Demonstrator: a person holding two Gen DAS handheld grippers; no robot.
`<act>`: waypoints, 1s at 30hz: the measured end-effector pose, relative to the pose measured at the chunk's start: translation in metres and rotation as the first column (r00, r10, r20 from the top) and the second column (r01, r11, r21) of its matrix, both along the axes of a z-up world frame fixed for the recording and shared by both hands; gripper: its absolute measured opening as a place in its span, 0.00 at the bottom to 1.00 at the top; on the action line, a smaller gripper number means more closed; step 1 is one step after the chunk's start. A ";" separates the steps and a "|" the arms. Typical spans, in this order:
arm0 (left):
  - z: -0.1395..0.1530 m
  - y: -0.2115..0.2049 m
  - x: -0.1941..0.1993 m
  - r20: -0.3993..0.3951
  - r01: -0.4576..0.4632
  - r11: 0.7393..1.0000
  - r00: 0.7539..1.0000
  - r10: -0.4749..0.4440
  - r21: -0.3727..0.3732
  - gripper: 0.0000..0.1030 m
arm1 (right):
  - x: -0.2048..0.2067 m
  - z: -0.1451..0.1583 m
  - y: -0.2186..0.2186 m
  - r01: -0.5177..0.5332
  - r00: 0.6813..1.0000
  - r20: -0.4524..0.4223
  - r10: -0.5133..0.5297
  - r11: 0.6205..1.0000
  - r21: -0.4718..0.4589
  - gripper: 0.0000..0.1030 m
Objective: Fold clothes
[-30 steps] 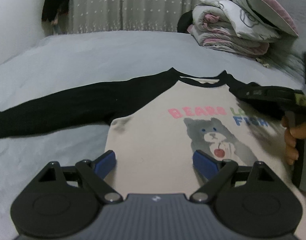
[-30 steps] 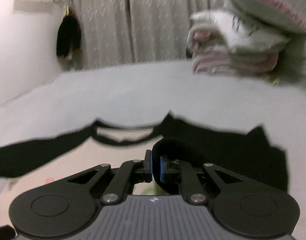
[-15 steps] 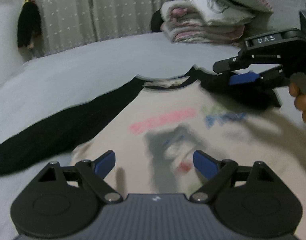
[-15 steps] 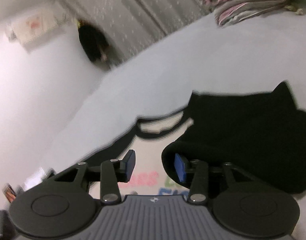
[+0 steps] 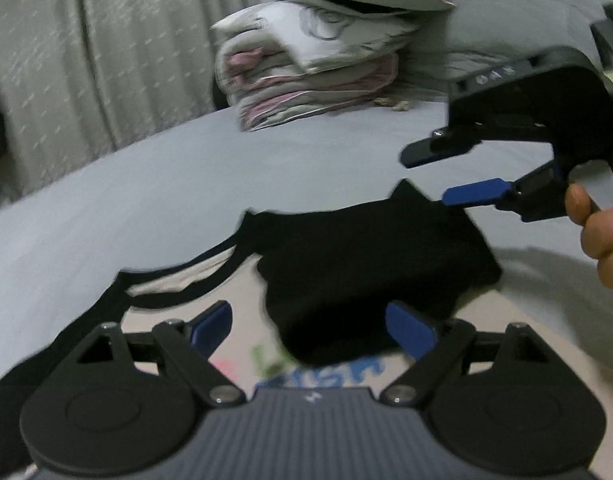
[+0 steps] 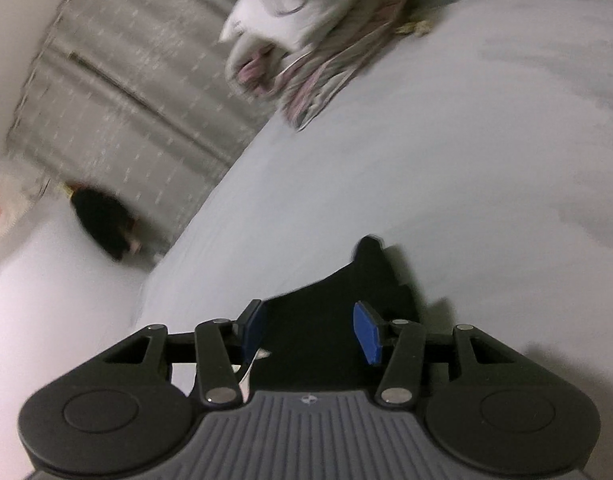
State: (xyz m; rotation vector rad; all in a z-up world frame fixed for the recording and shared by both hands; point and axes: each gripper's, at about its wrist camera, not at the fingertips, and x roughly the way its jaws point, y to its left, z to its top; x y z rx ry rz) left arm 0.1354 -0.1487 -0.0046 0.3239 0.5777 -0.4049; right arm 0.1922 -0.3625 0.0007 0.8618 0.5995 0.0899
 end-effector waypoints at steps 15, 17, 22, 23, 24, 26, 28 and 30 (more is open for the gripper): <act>-0.014 -0.021 0.017 -0.011 -0.008 0.991 1.000 0.006 -0.130 0.05 | 0.004 -0.016 -0.014 0.069 0.996 -0.058 -0.068 0.997 0.019 0.48; -0.007 -0.004 0.015 -0.002 -0.063 0.976 0.998 0.064 -0.207 0.04 | 0.005 -0.018 -0.015 0.070 0.996 -0.066 -0.068 0.997 0.025 0.48; 0.003 0.043 0.012 -0.017 -0.201 0.914 0.978 0.209 -0.352 0.04 | 0.007 -0.023 -0.017 0.073 0.995 -0.076 -0.072 0.997 0.020 0.48; 0.004 0.053 0.012 -0.025 -0.227 0.900 0.972 0.235 -0.373 0.04 | 0.007 -0.024 -0.017 0.073 0.995 -0.076 -0.072 0.997 0.019 0.48; 0.005 0.063 0.011 -0.033 -0.255 0.884 0.964 0.263 -0.392 0.04 | 0.006 -0.024 -0.016 0.073 0.995 -0.076 -0.071 0.997 0.018 0.48; 0.007 0.084 0.008 -0.050 -0.313 0.849 0.945 0.323 -0.425 0.04 | 0.006 -0.025 -0.015 0.071 0.995 -0.078 -0.070 0.997 0.012 0.48; 0.005 0.104 0.004 -0.070 -0.374 0.814 0.920 0.385 -0.445 0.04 | 0.008 -0.025 -0.013 0.068 0.994 -0.080 -0.068 0.998 0.001 0.48; 0.001 0.120 0.005 -0.093 -0.442 0.788 0.889 0.448 -0.428 0.04 | 0.008 -0.025 -0.011 0.065 0.995 -0.080 -0.066 0.998 -0.012 0.48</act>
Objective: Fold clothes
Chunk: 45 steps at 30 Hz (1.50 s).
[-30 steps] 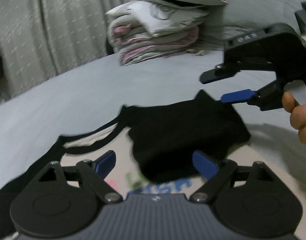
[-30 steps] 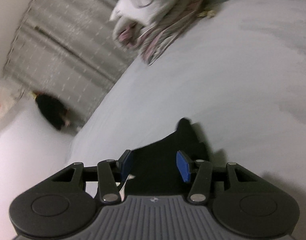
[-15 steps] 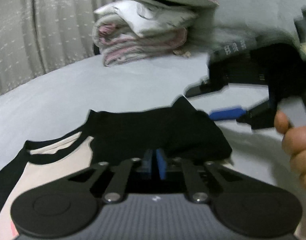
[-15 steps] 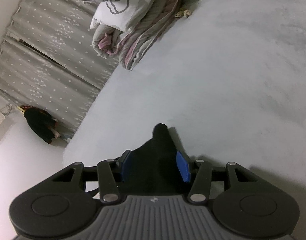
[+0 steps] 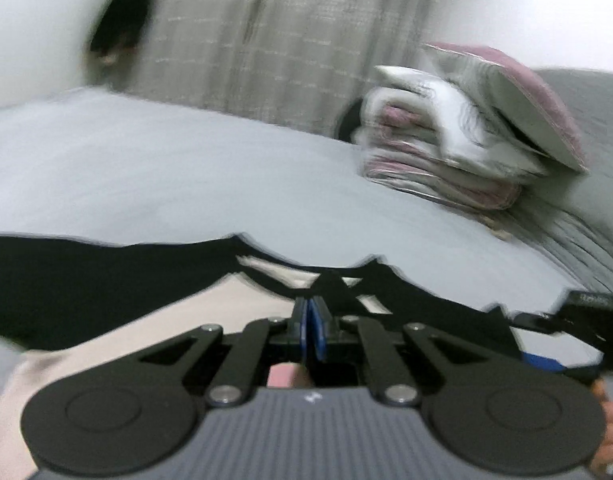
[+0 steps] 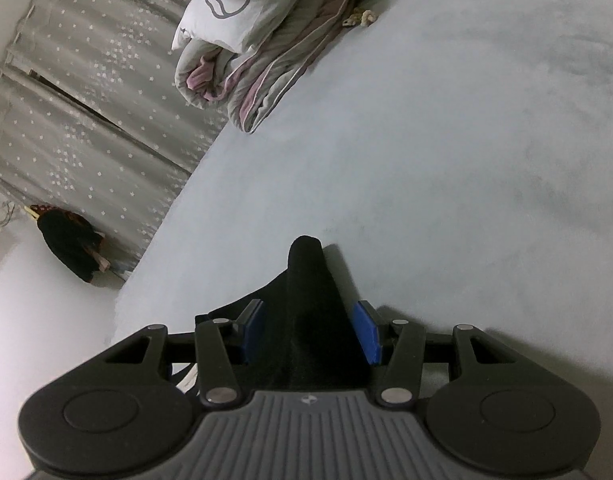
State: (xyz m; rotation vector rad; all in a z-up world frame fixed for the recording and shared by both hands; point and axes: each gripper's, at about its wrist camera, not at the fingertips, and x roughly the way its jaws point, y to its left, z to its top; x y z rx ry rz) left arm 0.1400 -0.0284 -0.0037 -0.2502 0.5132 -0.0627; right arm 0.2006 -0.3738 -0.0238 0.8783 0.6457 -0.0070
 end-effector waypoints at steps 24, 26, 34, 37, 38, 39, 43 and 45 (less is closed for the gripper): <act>-0.004 -0.060 0.018 -0.024 0.156 0.966 0.988 -0.154 0.206 0.59 | 0.005 -0.001 0.016 -0.020 1.000 -0.008 0.019 0.992 -0.124 0.48; -0.008 -0.075 0.020 -0.051 0.174 0.958 0.985 -0.167 0.230 0.60 | 0.005 0.001 0.019 -0.025 1.000 -0.004 0.025 0.990 -0.139 0.48; -0.019 -0.062 0.031 -0.102 0.032 0.967 0.995 -0.006 0.251 0.18 | 0.008 -0.003 0.018 -0.031 1.000 -0.006 0.031 0.990 -0.139 0.48; -0.012 -0.031 0.022 -0.061 -0.071 0.970 0.994 0.087 0.231 0.17 | 0.008 -0.003 0.019 -0.033 0.999 -0.004 0.032 0.988 -0.149 0.48; -0.011 -0.018 0.019 -0.062 -0.100 0.973 0.991 0.115 0.210 0.17 | 0.007 -0.003 0.020 -0.033 0.999 -0.004 0.033 0.988 -0.154 0.48; -0.010 -0.004 0.017 -0.063 -0.129 0.973 0.988 0.144 0.190 0.17 | 0.007 -0.003 0.021 -0.034 0.999 -0.003 0.034 0.987 -0.158 0.48; -0.018 0.056 0.019 -0.139 -0.169 0.986 0.976 0.169 0.015 0.15 | 0.008 -0.003 0.023 -0.035 0.999 0.005 0.037 0.985 -0.170 0.48; -0.022 0.079 0.019 -0.154 -0.147 0.981 0.980 0.127 -0.128 0.18 | 0.008 -0.004 0.023 -0.036 0.999 0.013 0.039 0.985 -0.171 0.48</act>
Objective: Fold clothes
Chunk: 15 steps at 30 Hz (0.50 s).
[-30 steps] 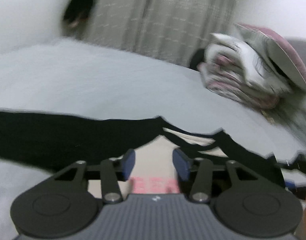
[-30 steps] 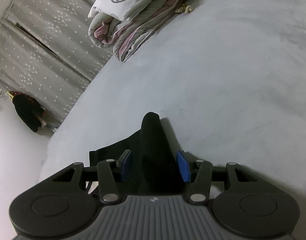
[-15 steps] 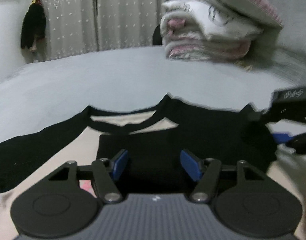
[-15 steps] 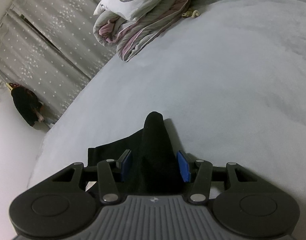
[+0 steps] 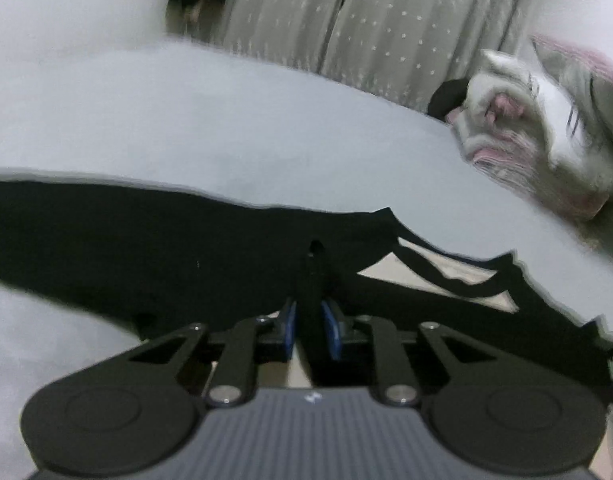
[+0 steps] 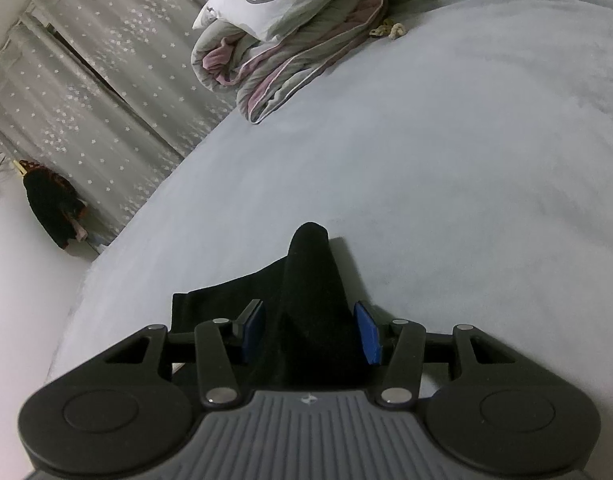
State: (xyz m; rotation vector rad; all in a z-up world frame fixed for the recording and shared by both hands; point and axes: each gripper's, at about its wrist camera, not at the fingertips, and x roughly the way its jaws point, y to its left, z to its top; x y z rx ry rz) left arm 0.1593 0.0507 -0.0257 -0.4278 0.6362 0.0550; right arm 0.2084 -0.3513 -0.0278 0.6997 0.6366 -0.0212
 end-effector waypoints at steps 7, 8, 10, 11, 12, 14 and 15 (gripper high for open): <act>-0.004 0.017 0.014 0.015 0.030 0.987 1.000 -0.028 -0.158 0.33 | 0.001 -0.005 -0.007 -0.005 0.999 0.035 0.004 1.000 0.029 0.48; -0.004 0.012 0.017 0.010 0.029 0.991 1.000 -0.028 -0.132 0.25 | 0.001 -0.005 -0.007 -0.003 0.999 0.038 0.002 1.000 0.025 0.48; -0.002 0.001 0.021 0.010 0.019 0.998 1.000 -0.019 -0.052 0.08 | 0.001 -0.005 -0.007 0.001 0.999 0.045 -0.002 1.000 0.016 0.47; 0.001 -0.002 0.021 0.023 0.013 1.000 1.000 -0.012 -0.022 0.07 | 0.000 -0.005 -0.007 0.003 0.999 0.048 -0.004 1.000 0.012 0.46; 0.003 -0.004 0.019 0.045 0.005 1.000 0.999 -0.005 -0.002 0.07 | 0.000 -0.005 -0.007 0.006 0.999 0.052 -0.006 1.000 0.008 0.43; 0.009 -0.001 0.014 0.088 -0.010 1.000 0.996 0.010 0.008 0.07 | 0.000 -0.005 -0.007 0.010 0.998 0.058 -0.010 1.000 0.000 0.38; 0.012 0.000 0.011 0.110 -0.018 1.000 0.994 0.017 0.009 0.07 | 0.000 -0.005 -0.007 0.012 0.998 0.062 -0.012 1.000 -0.004 0.37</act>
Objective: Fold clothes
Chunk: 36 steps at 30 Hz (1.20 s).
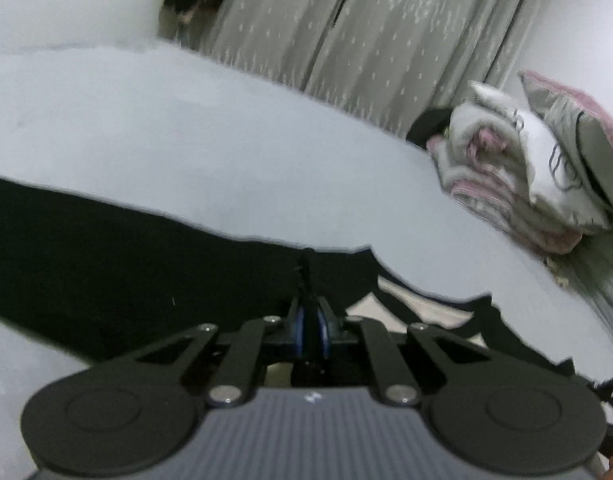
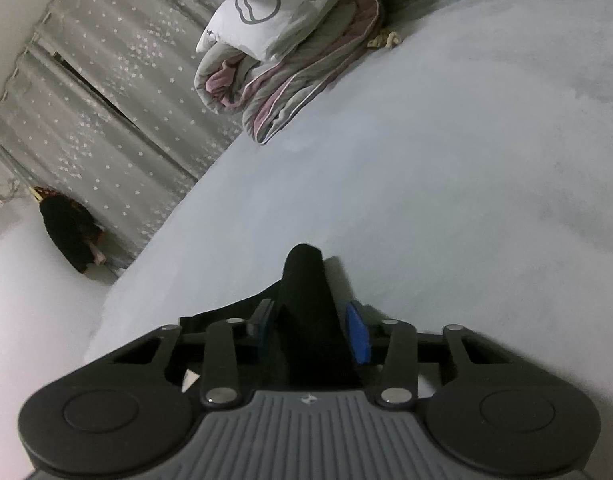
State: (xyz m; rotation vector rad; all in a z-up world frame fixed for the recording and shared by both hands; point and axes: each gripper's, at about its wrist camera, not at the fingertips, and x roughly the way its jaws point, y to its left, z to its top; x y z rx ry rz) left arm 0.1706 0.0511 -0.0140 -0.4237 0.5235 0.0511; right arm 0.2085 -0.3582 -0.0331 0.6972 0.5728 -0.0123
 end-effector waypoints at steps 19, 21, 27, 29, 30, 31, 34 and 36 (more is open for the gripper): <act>-0.021 0.023 0.006 -0.003 -0.058 0.997 0.998 0.057 -0.048 0.08 | -0.005 0.020 0.007 -0.012 1.000 -0.004 0.012 0.988 -0.154 0.21; -0.027 0.030 0.008 -0.014 -0.055 0.994 0.998 0.054 -0.097 0.09 | -0.006 0.024 0.004 -0.035 0.998 -0.056 0.025 0.985 -0.169 0.39; -0.029 0.032 0.007 -0.026 -0.013 0.996 1.000 0.011 -0.086 0.10 | -0.030 0.048 -0.011 -0.186 0.980 -0.123 0.155 0.935 -0.302 0.41; -0.027 0.034 0.004 -0.030 0.010 0.997 0.999 -0.013 -0.080 0.11 | -0.038 0.052 -0.004 -0.250 0.966 -0.164 0.199 0.877 -0.410 0.41; -0.027 0.035 0.003 -0.032 0.019 0.996 0.999 -0.022 -0.084 0.11 | -0.042 0.051 0.002 -0.283 0.958 -0.180 0.224 0.844 -0.455 0.41; -0.026 0.036 0.002 -0.034 0.024 0.996 0.999 -0.027 -0.091 0.11 | -0.046 0.050 0.008 -0.317 0.948 -0.192 0.254 0.810 -0.494 0.41; -0.027 0.039 0.002 -0.036 0.029 0.993 0.999 -0.033 -0.113 0.11 | -0.051 0.045 0.032 -0.402 0.915 -0.236 0.326 0.704 -0.586 0.41; -0.027 0.038 0.003 -0.037 0.030 0.993 0.999 -0.034 -0.110 0.11 | -0.050 0.039 0.050 -0.451 0.891 -0.280 0.357 0.627 -0.635 0.41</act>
